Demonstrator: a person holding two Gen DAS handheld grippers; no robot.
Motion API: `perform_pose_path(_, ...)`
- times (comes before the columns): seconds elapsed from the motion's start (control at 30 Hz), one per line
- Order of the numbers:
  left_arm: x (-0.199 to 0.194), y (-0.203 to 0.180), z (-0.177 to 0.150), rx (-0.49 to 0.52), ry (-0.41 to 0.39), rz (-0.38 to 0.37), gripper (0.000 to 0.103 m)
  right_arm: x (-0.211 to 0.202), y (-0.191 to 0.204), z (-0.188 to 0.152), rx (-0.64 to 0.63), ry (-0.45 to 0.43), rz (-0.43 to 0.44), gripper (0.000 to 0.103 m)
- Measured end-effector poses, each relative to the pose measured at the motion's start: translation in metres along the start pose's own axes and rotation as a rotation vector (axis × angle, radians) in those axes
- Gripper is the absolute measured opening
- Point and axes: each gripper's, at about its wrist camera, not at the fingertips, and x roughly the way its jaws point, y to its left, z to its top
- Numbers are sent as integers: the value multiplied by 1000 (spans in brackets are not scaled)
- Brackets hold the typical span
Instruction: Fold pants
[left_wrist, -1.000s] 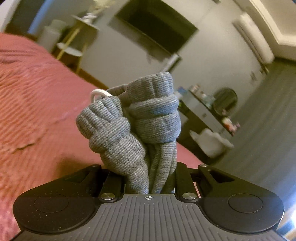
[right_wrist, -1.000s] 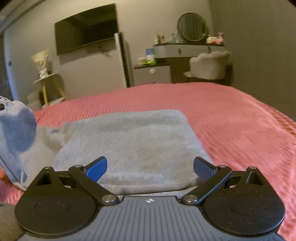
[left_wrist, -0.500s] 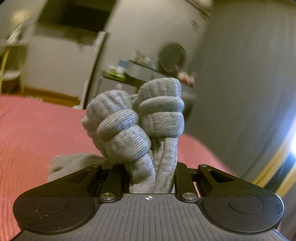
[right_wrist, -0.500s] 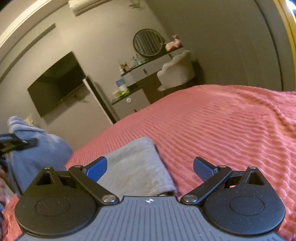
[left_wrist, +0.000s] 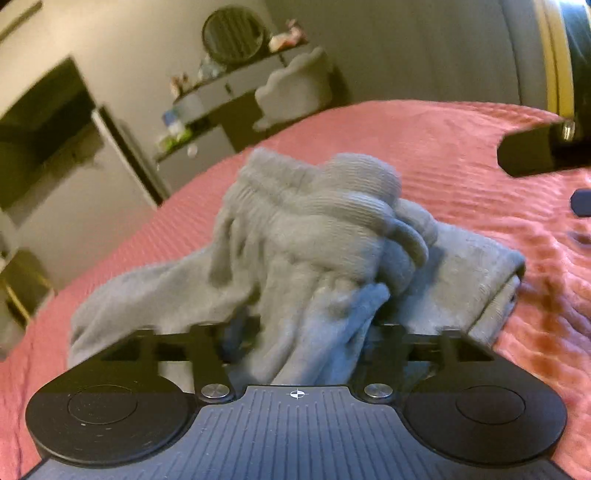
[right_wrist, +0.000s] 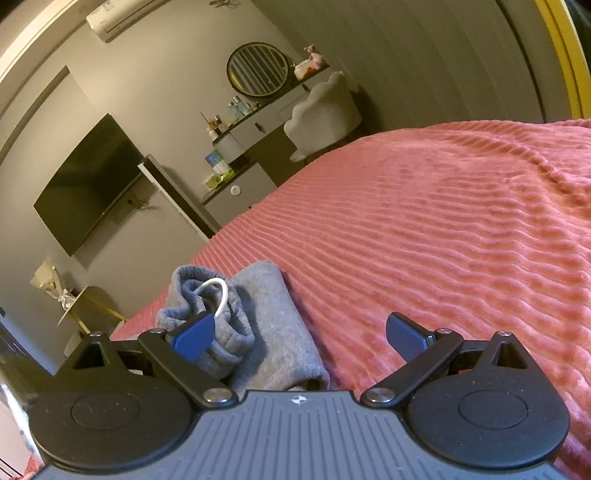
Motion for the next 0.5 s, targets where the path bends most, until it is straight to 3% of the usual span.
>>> perform_pose_path(0.07,-24,15,0,-96,-23,-137,77,1,-2,-1,9,1,2,100)
perform_pose_path(0.1,-39,28,0,-165,-58,-215,83,1,-3,-1,18,4,9,100)
perform_pose_path(0.17,-63,51,-2,-273,-138,-280,97,-2,-5,0,27,8,18,100)
perform_pose_path(0.23,-85,81,-10,-390,-213,-252,97,-2,-3,-1,26,16,45,100)
perform_pose_path(0.3,-96,110,-23,-490,-219,-185,98,-1,1,-1,20,38,90,100)
perform_pose_path(0.4,-100,151,-57,-686,-151,-52,98,3,13,-3,20,91,159,98)
perform_pose_path(0.5,-95,181,-102,-909,-82,21,98,8,32,-6,13,120,235,97)
